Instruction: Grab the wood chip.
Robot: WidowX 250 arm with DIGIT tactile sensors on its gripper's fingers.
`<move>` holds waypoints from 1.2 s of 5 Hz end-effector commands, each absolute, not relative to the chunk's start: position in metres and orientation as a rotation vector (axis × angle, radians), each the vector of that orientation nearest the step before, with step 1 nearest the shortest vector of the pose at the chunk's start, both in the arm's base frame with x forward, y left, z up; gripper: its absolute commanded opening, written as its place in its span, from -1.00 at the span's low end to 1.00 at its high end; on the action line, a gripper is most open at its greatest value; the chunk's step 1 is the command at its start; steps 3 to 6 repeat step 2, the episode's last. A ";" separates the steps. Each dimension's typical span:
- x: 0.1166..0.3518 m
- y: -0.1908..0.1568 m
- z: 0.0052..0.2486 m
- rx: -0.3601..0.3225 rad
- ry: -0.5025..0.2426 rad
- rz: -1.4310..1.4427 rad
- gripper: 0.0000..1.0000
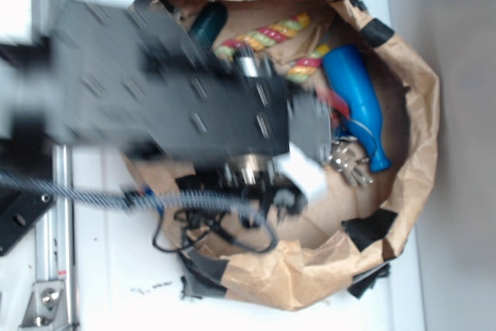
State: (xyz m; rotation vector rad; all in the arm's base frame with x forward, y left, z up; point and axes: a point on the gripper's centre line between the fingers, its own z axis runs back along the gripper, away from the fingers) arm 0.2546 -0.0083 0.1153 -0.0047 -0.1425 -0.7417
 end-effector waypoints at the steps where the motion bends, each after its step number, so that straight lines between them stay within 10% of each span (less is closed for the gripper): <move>1: 0.259 -0.017 0.172 -0.027 -0.213 -0.507 -1.00; 6: 0.263 -0.022 0.165 -0.032 -0.196 -0.488 -1.00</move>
